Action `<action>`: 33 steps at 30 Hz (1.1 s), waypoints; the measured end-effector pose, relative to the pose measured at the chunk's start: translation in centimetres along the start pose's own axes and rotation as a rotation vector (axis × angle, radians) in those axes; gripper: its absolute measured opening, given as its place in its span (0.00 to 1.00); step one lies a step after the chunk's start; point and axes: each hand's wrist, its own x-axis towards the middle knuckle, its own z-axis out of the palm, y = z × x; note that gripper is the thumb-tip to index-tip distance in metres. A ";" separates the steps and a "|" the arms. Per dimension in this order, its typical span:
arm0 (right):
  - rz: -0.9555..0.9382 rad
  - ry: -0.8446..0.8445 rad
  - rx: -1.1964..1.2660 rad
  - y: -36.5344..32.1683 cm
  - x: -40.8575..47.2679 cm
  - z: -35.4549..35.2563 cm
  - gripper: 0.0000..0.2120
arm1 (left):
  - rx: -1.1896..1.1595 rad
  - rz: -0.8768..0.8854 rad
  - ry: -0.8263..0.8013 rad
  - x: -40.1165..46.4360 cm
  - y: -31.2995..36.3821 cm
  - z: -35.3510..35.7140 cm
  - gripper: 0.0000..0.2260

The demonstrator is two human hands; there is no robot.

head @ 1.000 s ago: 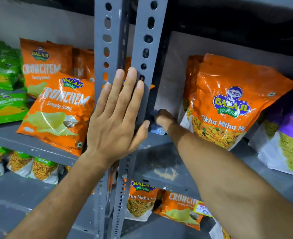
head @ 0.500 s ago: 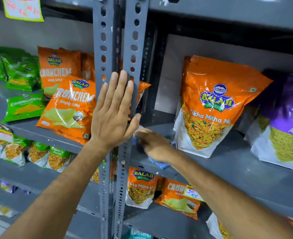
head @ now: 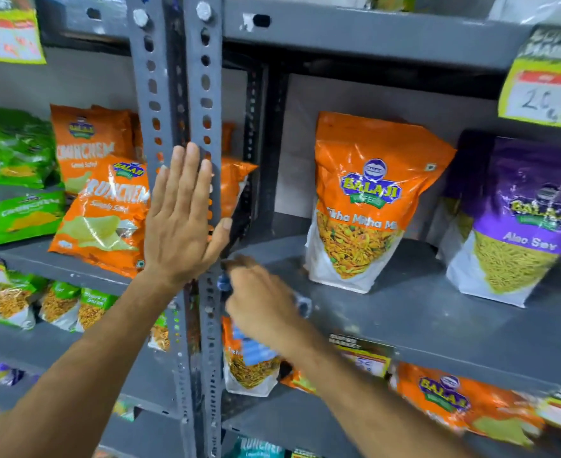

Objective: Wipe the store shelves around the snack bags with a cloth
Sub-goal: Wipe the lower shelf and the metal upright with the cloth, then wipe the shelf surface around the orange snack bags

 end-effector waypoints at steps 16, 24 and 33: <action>0.121 0.017 -0.026 8.9 -7.2 -2.7 0.33 | -0.003 -0.009 0.031 0.0 0.0 0.4 0.33; 0.139 0.190 0.079 6.9 -5.5 -5.6 0.31 | -0.016 -0.018 0.020 -0.1 0.1 0.4 0.33; 0.235 -0.033 -0.289 3.5 5.6 -4.6 0.16 | -0.026 0.002 0.030 -0.2 -0.2 0.5 0.33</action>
